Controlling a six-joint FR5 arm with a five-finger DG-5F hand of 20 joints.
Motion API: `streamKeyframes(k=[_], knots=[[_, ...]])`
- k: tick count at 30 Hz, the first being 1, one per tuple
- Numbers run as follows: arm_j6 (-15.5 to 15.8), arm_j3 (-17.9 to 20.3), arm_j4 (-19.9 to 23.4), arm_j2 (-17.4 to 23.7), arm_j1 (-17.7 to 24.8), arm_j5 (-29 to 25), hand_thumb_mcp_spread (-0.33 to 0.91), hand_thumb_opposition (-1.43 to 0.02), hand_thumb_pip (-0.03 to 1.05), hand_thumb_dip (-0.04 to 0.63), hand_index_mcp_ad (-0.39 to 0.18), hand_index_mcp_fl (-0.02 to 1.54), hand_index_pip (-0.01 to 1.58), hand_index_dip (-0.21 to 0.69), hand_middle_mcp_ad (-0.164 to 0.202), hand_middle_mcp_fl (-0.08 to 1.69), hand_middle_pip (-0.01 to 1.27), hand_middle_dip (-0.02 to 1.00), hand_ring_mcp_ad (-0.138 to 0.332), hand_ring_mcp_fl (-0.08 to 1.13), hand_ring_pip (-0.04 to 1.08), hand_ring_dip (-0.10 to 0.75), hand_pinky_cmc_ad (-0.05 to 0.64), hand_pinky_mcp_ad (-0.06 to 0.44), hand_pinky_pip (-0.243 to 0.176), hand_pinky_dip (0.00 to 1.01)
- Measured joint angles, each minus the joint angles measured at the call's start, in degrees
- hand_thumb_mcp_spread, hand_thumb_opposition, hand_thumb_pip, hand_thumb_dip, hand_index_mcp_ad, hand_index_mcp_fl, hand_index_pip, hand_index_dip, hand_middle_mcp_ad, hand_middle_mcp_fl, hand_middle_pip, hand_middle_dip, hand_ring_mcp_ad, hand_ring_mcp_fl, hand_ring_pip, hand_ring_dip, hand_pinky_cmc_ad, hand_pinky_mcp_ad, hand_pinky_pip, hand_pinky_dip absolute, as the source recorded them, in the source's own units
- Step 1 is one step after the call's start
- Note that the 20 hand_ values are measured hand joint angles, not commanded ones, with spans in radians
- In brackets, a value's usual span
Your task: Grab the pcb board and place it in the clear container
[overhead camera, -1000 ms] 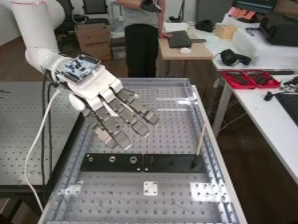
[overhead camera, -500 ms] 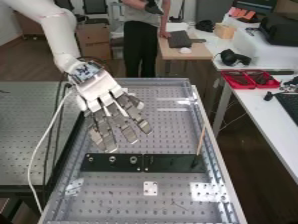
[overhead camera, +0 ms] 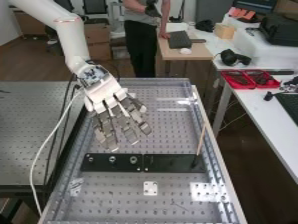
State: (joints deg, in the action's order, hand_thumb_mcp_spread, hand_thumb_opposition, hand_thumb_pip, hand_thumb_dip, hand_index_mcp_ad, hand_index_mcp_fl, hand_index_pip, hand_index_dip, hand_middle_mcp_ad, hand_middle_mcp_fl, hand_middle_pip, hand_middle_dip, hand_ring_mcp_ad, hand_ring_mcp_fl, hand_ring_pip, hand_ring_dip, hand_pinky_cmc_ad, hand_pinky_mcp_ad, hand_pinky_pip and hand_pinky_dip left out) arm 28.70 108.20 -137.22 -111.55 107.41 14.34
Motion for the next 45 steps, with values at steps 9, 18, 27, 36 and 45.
streamKeyframes(k=[9,18,27,36,45], knots=[[4.45,0.63,4.89,-1.79,0.76,-1.98,0.3,-0.8,0.62,0.19,0.012,0.02,1.05,0.148,0.154,0.0,0.14,0.09,0.243,0.0,0.06,-0.031,0.302,0.227,-0.154,0.63],[-6.25,-2.96,-7.28,-6.13,0.39,-1.44,0.3,-0.82,0.65,0.206,0.009,0.02,1.29,0.148,0.145,0.0,0.13,0.09,0.241,0.0,0.06,-0.031,0.302,0.215,-0.154,0.65],[-9.85,-6.59,-15.44,-9.43,-0.8,1.63,0.3,-0.82,0.64,0.222,-0.01,0.01,1.4,0.148,0.145,0.0,0.13,0.09,0.241,0.0,0.06,-0.031,0.302,0.211,-0.154,0.65],[-6.92,-8.28,-14.13,-11.26,-1.42,2.31,0.3,-0.83,0.65,0.225,-0.024,0.01,1.43,0.148,0.138,0.0,0.13,0.09,0.246,0.0,0.06,-0.031,0.298,0.211,-0.154,0.65],[-6.37,-8.95,-13.04,-12.87,-2.78,2.19,0.3,-0.83,0.64,0.225,-0.024,0.01,1.45,0.148,0.138,0.01,0.13,0.09,0.243,0.0,0.06,-0.031,0.302,0.215,-0.154,0.67]])
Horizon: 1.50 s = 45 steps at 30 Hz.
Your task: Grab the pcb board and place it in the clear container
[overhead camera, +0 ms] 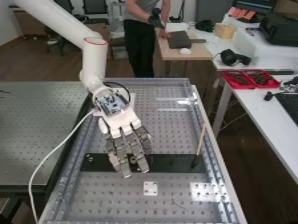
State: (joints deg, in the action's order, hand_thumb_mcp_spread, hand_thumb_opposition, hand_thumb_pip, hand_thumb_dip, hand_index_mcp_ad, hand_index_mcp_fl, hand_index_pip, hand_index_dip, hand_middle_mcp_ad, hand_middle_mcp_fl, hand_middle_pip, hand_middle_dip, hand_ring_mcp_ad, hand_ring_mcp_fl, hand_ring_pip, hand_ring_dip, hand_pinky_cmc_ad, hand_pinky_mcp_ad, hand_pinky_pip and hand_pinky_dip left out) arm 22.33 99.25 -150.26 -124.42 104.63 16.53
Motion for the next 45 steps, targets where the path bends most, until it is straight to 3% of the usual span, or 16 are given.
streamKeyframes(k=[9,17,25,34,45], knots=[[0.54,0.39,2.32,-0.85,-1.14,1.94,0.3,-0.83,0.64,0.225,-0.024,0.0,1.46,0.129,0.138,0.0,0.14,0.1,0.241,0.0,0.06,-0.031,0.302,0.209,-0.154,0.7],[-0.56,0.16,1.68,-1.46,-1.91,3.58,0.3,-0.83,0.64,0.225,-0.024,0.01,1.46,0.122,0.138,0.01,0.14,0.11,0.241,0.0,0.06,-0.031,0.302,0.208,-0.154,0.7],[2.58,1.09,4.57,-1.4,-2.15,3.86,0.3,-0.83,0.64,0.225,-0.021,0.04,1.47,0.122,0.129,0.0,0.13,0.11,0.241,0.0,0.06,-0.031,0.302,0.202,-0.154,0.7],[1.22,0.76,3.85,-2.46,-2.43,4.76,0.3,-0.83,0.66,0.225,-0.024,0.05,1.51,0.126,0.129,0.0,0.13,0.11,0.243,0.0,0.06,-0.031,0.302,0.197,-0.154,0.71],[3.23,1.05,7.0,-2.8,-2.91,5.29,0.3,-0.83,0.7,0.225,-0.024,0.04,1.54,0.126,0.124,0.0,0.13,0.11,0.243,0.0,0.07,-0.031,0.297,0.194,-0.154,0.73]])
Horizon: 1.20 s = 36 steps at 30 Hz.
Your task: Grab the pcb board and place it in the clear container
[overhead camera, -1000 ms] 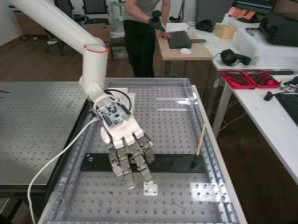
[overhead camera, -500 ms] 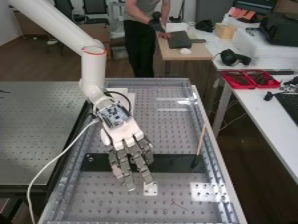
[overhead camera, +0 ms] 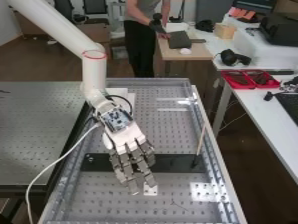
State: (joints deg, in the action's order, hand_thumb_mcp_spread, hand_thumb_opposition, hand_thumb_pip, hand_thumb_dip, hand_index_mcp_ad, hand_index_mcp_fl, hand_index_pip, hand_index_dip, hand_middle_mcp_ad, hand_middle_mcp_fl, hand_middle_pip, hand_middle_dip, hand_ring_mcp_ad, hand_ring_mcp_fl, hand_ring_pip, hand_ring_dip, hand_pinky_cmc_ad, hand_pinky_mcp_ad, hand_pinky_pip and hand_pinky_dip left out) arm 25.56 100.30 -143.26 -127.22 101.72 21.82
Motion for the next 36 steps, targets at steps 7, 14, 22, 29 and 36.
streamKeyframes(k=[7,14,22,29,36], knots=[[0.03,-0.67,-0.68,-0.63,0.17,0.47,0.3,-0.83,0.69,0.225,-0.023,0.05,1.54,0.126,0.124,0.0,0.13,0.11,0.239,0.0,0.07,-0.031,0.295,0.197,-0.154,0.73],[1.82,-0.48,0.98,-0.88,0.07,0.36,0.3,-0.83,0.69,0.225,-0.024,0.07,1.56,0.126,0.126,0.0,0.13,0.11,0.236,0.0,0.07,-0.031,0.295,0.197,-0.154,0.73],[2.8,-0.5,1.65,-1.25,-0.05,0.22,0.31,-0.83,0.69,0.225,-0.023,0.11,1.56,0.126,0.124,0.01,0.13,0.11,0.236,0.0,0.07,-0.031,0.295,0.194,-0.154,0.73],[2.74,-0.55,1.95,-1.53,-0.45,0.36,0.31,-0.83,0.7,0.225,-0.024,0.12,1.56,0.126,0.11,0.01,0.13,0.11,0.232,0.0,0.07,-0.031,0.295,0.197,-0.154,0.73],[2.79,-0.37,2.09,-1.42,-0.72,0.45,0.31,-0.83,0.69,0.225,-0.023,0.12,1.56,0.126,0.11,0.0,0.13,0.11,0.229,0.0,0.07,-0.031,0.314,0.195,-0.154,0.73]])
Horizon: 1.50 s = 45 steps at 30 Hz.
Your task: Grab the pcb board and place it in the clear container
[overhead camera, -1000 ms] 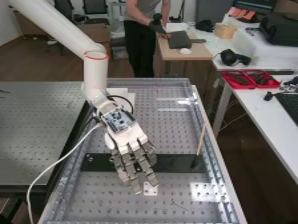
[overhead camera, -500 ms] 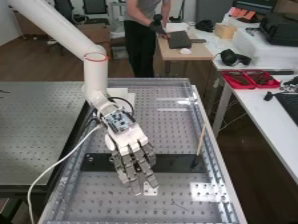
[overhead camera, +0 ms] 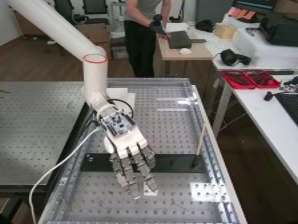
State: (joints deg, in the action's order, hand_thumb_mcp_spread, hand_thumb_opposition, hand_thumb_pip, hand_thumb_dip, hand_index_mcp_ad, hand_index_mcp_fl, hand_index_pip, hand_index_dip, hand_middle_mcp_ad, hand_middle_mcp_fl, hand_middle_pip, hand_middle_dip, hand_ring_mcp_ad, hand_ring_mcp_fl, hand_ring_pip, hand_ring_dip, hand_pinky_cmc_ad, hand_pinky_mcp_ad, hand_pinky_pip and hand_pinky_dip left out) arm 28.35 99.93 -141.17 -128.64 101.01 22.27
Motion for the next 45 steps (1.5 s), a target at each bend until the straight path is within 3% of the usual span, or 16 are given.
streamKeyframes(k=[20,32,45], knots=[[0.98,0.14,1.27,0.04,-0.23,1.28,0.32,-0.83,0.7,0.223,-0.023,0.12,1.56,0.126,0.11,0.0,0.14,0.11,0.23,0.0,0.07,-0.031,0.314,0.197,-0.154,0.73],[1.74,0.3,1.31,0.07,-0.17,1.53,0.34,-0.83,0.7,0.237,-0.038,0.22,1.56,0.126,0.106,0.01,0.14,0.11,0.227,0.0,0.07,-0.028,0.314,0.19,-0.152,0.72],[3.53,0.62,2.76,0.13,-0.36,2.07,0.36,-0.85,0.68,0.236,-0.035,0.25,1.55,0.11,0.096,0.02,0.13,0.11,0.229,0.0,0.06,-0.021,0.314,0.18,-0.138,0.61]])
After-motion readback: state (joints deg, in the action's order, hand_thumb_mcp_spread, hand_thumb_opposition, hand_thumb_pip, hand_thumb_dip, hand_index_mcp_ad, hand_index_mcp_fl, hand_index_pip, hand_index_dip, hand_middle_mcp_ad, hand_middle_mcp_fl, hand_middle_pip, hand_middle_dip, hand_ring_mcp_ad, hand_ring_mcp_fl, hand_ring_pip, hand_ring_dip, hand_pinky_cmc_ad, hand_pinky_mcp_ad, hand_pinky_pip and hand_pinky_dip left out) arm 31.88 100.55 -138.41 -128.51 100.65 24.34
